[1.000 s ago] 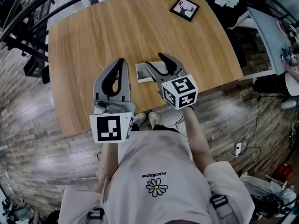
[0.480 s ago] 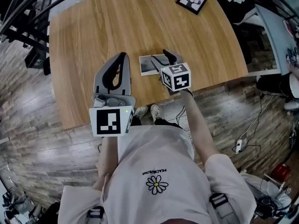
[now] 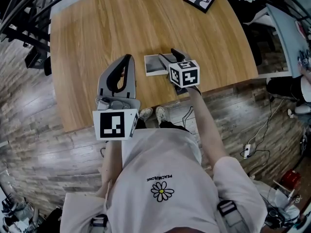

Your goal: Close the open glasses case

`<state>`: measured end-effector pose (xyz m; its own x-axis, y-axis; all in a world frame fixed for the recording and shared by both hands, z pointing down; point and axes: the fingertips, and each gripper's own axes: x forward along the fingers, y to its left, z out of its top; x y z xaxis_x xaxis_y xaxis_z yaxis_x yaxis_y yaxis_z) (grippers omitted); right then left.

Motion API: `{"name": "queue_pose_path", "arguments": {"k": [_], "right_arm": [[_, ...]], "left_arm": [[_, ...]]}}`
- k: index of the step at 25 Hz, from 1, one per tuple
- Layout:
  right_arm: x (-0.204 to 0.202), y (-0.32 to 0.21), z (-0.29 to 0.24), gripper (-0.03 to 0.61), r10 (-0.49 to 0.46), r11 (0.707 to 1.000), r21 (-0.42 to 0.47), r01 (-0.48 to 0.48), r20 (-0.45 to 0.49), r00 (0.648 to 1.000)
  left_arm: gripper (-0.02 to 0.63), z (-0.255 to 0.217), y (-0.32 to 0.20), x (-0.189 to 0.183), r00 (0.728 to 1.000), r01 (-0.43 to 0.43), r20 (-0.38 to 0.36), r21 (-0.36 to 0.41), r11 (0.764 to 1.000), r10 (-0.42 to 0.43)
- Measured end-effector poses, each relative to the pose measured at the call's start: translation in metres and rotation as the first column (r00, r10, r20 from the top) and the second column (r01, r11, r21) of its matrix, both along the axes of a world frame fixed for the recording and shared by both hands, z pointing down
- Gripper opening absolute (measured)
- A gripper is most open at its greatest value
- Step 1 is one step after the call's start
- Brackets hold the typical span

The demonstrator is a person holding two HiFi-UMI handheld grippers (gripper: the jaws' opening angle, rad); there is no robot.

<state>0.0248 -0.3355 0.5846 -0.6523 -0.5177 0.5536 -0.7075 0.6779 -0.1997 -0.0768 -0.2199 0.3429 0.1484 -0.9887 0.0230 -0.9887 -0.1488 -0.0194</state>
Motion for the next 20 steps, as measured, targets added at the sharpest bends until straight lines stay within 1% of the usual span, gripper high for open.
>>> {"name": "queue_pose_path", "arguments": {"k": [6, 14, 20], "right_arm": [[0.000, 0.004, -0.002, 0.230, -0.008, 1.000, 0.000, 0.008, -0.006, 1.000], [0.006, 0.024, 0.000, 0.230, -0.010, 1.000, -0.011, 0.010, 0.009, 1.000], [0.016, 0.039, 0.005, 0.230, -0.003, 1.000, -0.025, 0.004, 0.010, 1.000]], "left_arm": [[0.018, -0.002, -0.001, -0.002, 1.000, 0.003, -0.011, 0.008, 1.000, -0.003], [0.018, 0.001, -0.005, 0.006, 1.000, -0.018, -0.019, 0.008, 1.000, 0.018], [0.017, -0.001, -0.009, 0.014, 0.999, -0.034, -0.010, 0.013, 0.999, 0.034]]}}
